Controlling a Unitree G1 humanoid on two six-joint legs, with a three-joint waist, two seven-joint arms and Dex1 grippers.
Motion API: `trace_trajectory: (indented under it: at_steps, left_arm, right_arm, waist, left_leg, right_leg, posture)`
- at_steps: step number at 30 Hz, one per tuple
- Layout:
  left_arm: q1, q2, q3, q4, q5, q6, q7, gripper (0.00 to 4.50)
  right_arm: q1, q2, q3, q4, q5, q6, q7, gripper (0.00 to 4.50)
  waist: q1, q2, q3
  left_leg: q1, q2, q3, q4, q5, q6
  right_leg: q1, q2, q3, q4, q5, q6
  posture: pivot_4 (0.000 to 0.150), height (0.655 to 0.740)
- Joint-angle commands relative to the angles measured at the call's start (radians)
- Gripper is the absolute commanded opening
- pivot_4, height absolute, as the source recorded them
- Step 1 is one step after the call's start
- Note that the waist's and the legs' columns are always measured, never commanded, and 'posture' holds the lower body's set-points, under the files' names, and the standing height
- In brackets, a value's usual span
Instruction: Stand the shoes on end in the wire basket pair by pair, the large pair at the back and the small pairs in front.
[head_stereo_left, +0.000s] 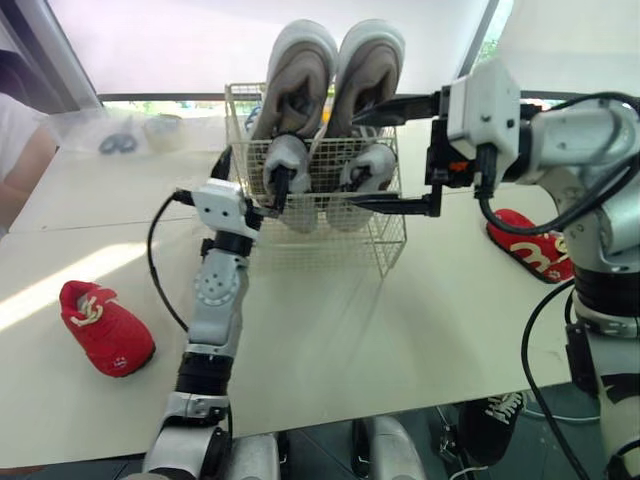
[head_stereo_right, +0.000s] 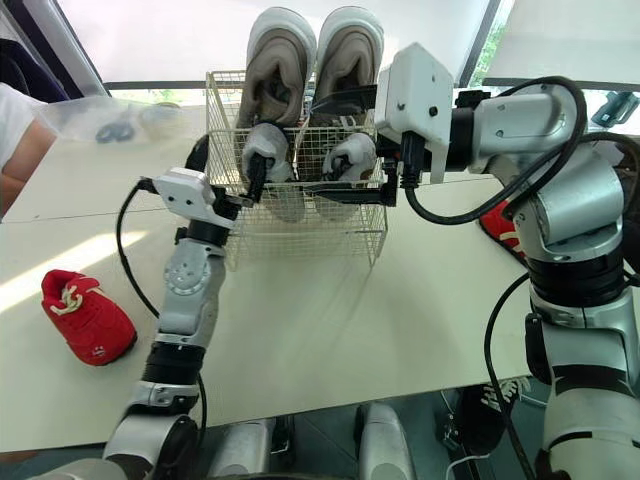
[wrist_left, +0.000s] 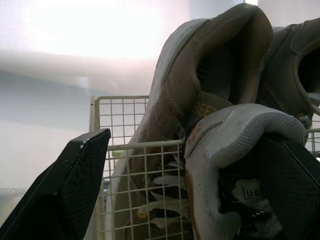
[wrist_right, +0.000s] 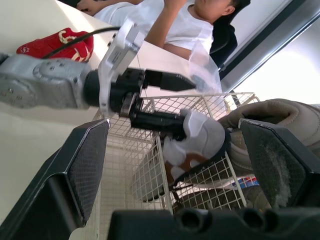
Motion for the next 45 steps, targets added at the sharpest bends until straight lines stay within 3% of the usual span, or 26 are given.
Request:
trace_trajectory:
  at_steps: [1,11,16,20,24,32,36,45]
  left_arm:
    - [-0.026,0.066,0.006,-0.126,-0.105,0.115,-0.114,4.48]
    - [0.007,0.347,0.063,-0.329,-0.308,0.573,-0.307,4.48]
    - [0.007,0.455,0.115,-0.359,-0.382,0.689,-0.378,4.48]
    - [-0.013,0.582,0.214,-0.372,-0.571,0.859,-0.495,4.48]
    - [-0.063,0.641,0.272,-0.383,-0.77,1.005,-0.556,4.48]
    - [-0.136,0.683,0.25,-0.385,-0.926,1.125,-0.633,4.48]
    - [-0.165,0.658,0.219,-0.368,-0.951,1.139,-0.663,4.48]
    - [-0.143,0.626,0.178,-0.394,-0.935,1.128,-0.668,4.48]
  right_arm:
    - [-0.004,0.002,-0.012,-0.014,-0.001,-0.025,-0.002,4.5]
    - [0.002,0.01,-0.012,-0.005,-0.01,-0.045,-0.007,4.5]
    - [0.015,0.002,-0.022,-0.009,-0.008,-0.041,-0.014,4.5]
    - [0.072,-0.04,-0.14,-0.016,0.042,0.044,-0.075,4.5]
    - [0.15,-0.086,-0.255,0.038,0.019,0.127,-0.2,4.5]
    - [0.386,-0.161,-0.385,0.189,-0.111,0.152,-0.399,4.5]
    - [0.554,-0.219,-0.456,0.304,-0.135,0.122,-0.388,4.5]
    - [0.6,-0.325,-0.458,0.604,-0.148,0.045,-0.283,4.5]
  waist:
    - [-0.002,0.0,0.0]
    - [-0.003,0.0,0.0]
    - [-0.001,0.0,0.0]
    - [-0.001,0.0,0.001]
    - [0.006,0.0,0.001]
    - [0.017,0.0,0.001]
    - [0.024,0.0,0.001]
    - [0.007,0.001,0.001]
  left_leg:
    - [0.0,0.0,0.0,0.0,0.0,0.0]
    - [0.0,0.0,0.001,0.0,0.0,0.0]
    - [0.0,0.0,0.001,-0.001,0.0,-0.001]
    - [-0.001,0.0,0.001,-0.001,-0.001,-0.003]
    - [-0.001,-0.001,0.001,-0.001,-0.001,-0.003]
    - [0.0,-0.001,0.001,-0.001,0.0,-0.001]
    - [0.0,-0.002,0.001,0.0,0.0,-0.001]
    - [0.001,-0.001,0.001,-0.001,0.0,-0.001]
  right_leg:
    - [0.0,0.0,0.0,0.0,0.0,0.0]
    - [0.0,0.0,0.0,-0.001,0.0,0.0]
    - [0.0,0.0,0.0,-0.001,0.0,0.0]
    - [-0.001,0.0,0.0,-0.001,0.0,0.0]
    - [0.0,0.0,0.0,-0.002,0.0,0.0]
    - [0.0,0.0,0.0,-0.002,0.0,0.0]
    - [0.003,0.0,0.0,-0.002,-0.001,0.001]
    - [0.002,0.0,0.001,-0.002,-0.001,0.001]
  posture:
    - [0.15,0.74]
    - [0.15,0.74]
    - [0.15,0.74]
    - [0.15,0.74]
    - [0.15,0.74]
    - [0.15,0.74]
    - [0.15,0.74]
    - [0.15,0.74]
